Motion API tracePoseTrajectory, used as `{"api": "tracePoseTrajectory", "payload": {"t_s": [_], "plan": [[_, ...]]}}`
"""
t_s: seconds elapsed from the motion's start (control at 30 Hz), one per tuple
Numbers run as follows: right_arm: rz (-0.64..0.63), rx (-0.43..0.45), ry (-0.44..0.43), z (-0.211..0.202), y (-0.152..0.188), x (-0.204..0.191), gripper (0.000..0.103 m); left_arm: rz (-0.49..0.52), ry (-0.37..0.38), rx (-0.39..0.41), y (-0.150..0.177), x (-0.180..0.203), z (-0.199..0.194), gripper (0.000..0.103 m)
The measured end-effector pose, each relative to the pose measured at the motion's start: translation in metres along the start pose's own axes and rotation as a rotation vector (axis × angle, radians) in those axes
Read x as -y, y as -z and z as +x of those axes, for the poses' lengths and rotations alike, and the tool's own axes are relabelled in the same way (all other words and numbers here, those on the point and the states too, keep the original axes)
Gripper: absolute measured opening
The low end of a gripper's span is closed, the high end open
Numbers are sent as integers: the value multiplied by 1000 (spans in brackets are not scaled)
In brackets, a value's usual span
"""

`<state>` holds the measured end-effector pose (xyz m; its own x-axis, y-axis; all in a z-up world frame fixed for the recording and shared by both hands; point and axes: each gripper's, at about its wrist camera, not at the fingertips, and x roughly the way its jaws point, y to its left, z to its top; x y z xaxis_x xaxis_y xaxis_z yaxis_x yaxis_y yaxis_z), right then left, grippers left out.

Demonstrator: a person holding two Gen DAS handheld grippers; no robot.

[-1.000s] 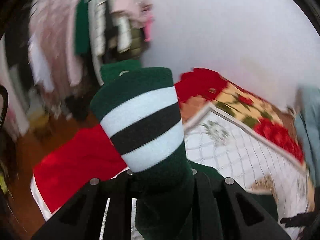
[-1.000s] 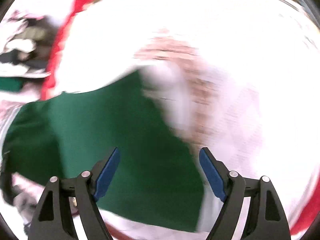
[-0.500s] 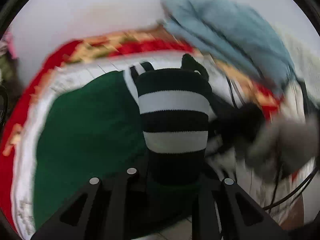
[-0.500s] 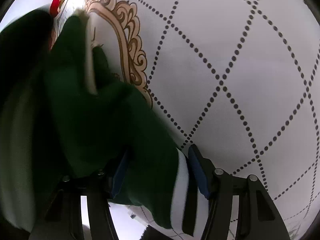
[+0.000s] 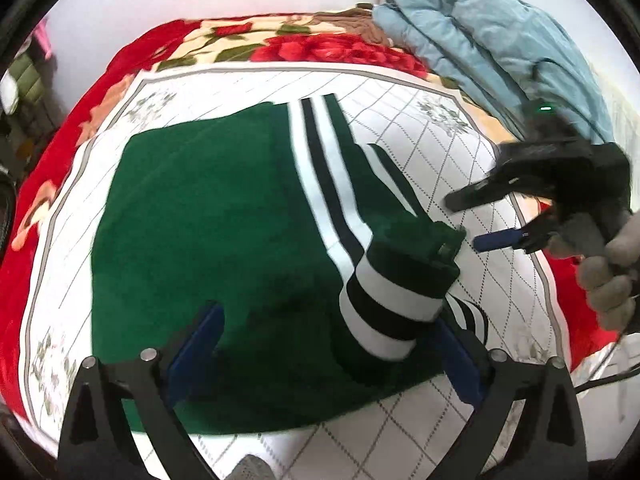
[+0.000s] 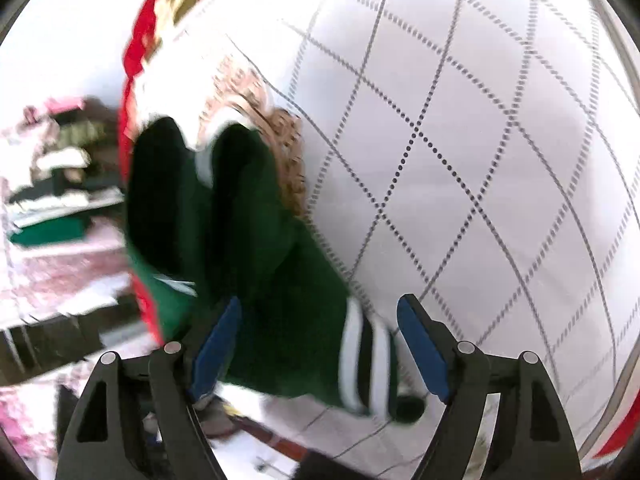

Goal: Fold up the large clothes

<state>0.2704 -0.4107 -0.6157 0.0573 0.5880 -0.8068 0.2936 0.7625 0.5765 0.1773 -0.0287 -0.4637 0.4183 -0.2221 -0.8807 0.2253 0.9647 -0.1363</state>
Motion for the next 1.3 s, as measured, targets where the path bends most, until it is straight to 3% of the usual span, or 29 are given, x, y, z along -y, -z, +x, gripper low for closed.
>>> {"api": "tracePoseTrajectory", "payload": {"t_s": [0.1,0.23,0.37,0.43,0.6,0.7,0.77,0.83,0.93,1.0,1.03,1.07,1.13,1.2,1.23,1.27,1.3], "plan": [[10,-23,-95,-16,-11,-32,90,-80,-2,-22,4,-16,-14,101],[47,-138,-229,28,9,-61,94,-176,-84,-48,5,-43,-32,101],[12,-240,-281,96,18,-88,93,-266,-181,-53,2,-77,-37,101],[-28,-255,-173,121,23,-102,23,-298,-216,-77,0,-93,-30,101],[-36,-83,-39,82,40,-106,21,-394,-294,-73,-8,-130,-30,101],[58,-143,146,112,42,-66,28,-403,-335,-89,-11,-140,-19,101],[112,-190,131,123,39,-53,31,-402,-345,-105,-16,-144,-8,101],[103,-210,125,111,35,-65,50,-378,-331,-108,-27,-144,1,101],[13,-22,224,53,29,-97,66,-327,-336,-75,-53,-144,11,101],[-12,110,178,21,22,-116,70,-269,-371,-65,-71,-144,29,101],[-25,154,116,12,16,-126,82,-250,-379,-74,-78,-145,40,101],[-40,169,63,12,10,-128,86,-224,-370,-107,-84,-145,60,101],[-81,143,-52,34,-15,-145,87,-167,-345,-185,-88,-141,92,101],[-90,69,-75,72,-34,-155,87,-95,-355,-203,-89,-133,110,101],[-80,29,-85,95,-48,-158,82,-87,-351,-200,-90,-133,110,102],[-48,-24,-112,114,-60,-144,65,-94,-341,-204,-91,-135,108,102],[-16,-50,-97,134,-57,-137,10,-111,-324,-208,-91,-139,106,102]]}}
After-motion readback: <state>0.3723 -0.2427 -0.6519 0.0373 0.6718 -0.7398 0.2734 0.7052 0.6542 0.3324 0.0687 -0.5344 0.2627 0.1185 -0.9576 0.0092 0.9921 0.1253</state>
